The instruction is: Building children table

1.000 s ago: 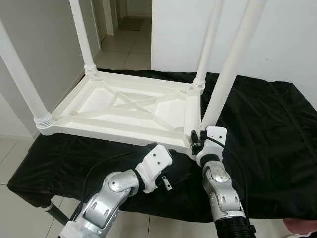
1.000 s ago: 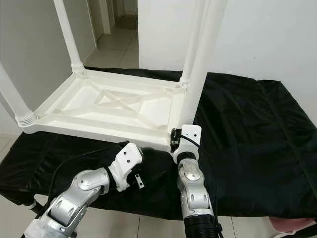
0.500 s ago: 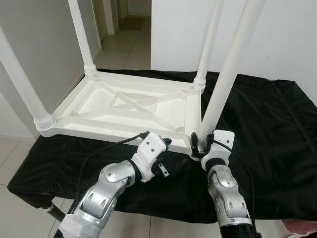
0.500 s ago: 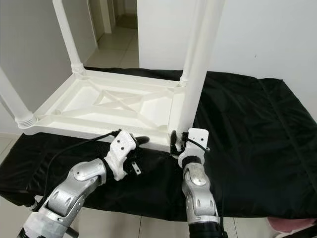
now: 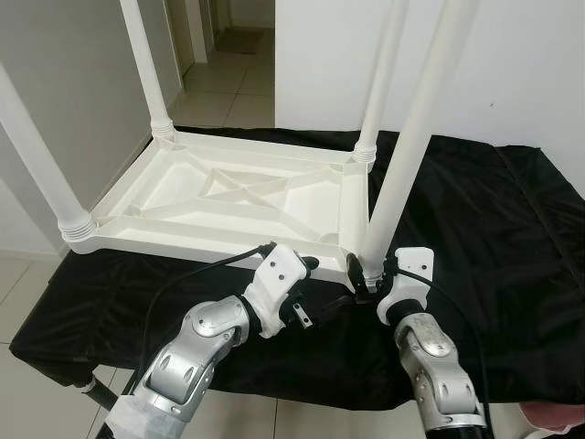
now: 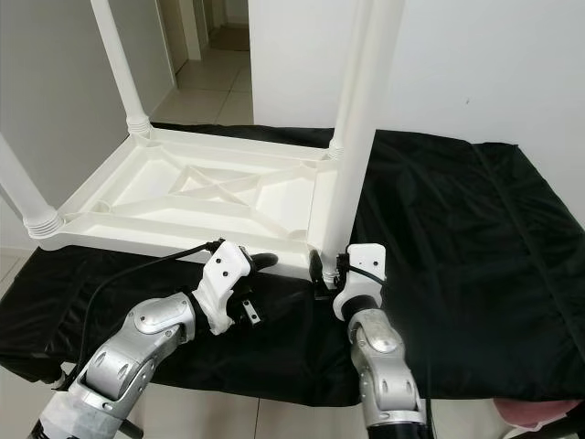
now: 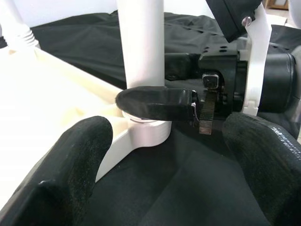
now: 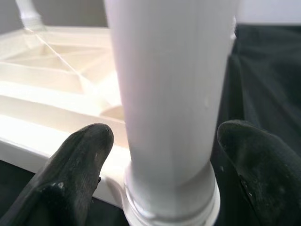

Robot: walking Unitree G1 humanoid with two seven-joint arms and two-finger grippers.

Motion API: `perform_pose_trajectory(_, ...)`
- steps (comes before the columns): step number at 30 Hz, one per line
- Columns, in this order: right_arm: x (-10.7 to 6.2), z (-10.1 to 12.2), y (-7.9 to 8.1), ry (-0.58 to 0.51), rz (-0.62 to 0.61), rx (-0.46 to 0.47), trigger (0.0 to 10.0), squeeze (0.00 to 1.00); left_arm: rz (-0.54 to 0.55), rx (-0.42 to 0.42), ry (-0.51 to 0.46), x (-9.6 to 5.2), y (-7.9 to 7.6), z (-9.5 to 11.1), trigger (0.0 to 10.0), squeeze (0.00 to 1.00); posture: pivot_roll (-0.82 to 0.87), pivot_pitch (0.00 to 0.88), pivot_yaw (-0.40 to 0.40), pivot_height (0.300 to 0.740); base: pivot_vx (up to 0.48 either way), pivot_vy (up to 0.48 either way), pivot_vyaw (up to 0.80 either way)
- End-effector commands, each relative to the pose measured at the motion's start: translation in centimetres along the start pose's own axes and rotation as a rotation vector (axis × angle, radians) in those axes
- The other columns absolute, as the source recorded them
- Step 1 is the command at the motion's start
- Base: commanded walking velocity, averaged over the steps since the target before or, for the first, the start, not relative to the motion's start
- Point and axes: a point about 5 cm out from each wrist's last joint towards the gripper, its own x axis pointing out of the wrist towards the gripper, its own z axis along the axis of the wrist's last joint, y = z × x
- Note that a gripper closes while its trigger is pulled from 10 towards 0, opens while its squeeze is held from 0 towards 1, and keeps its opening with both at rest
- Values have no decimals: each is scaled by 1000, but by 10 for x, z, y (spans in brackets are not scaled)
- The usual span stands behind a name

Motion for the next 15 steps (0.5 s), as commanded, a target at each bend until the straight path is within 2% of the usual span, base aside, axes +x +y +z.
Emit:
perform_pose_trajectory(1,-1,2,0,-17,59,-1,10000,0,-46,-1,8,-1,-5,-1,10000,0,-35,15,4,740,0,0,0)
perform_pose_trajectory(3,1,8,-12,-37,144,-27,10000,0,-44,1,11,-2,-6,-1,10000,0,-25,10,2,740,0,0,0)
perform_pose_trajectory(4,1,8,-12,-37,144,-27,10000,0,-44,1,11,-2,-6,-1,10000,0,-25,10,2,740,0,0,0)
perform_pose_trajectory(6,6,12,-20,-40,228,-54,10000,0,-41,9,16,-2,-5,-2,10000,0,-20,7,1,740,0,0,0)
perform_pose_trajectory(9,8,12,-22,-37,258,-59,10000,0,-39,12,18,-2,-5,-2,10000,0,-20,7,1,740,0,0,0)
perform_pose_trajectory(15,24,8,-22,8,387,-115,10000,0,-20,27,23,-4,-1,0,10000,0,-5,0,1,740,0,0,0)
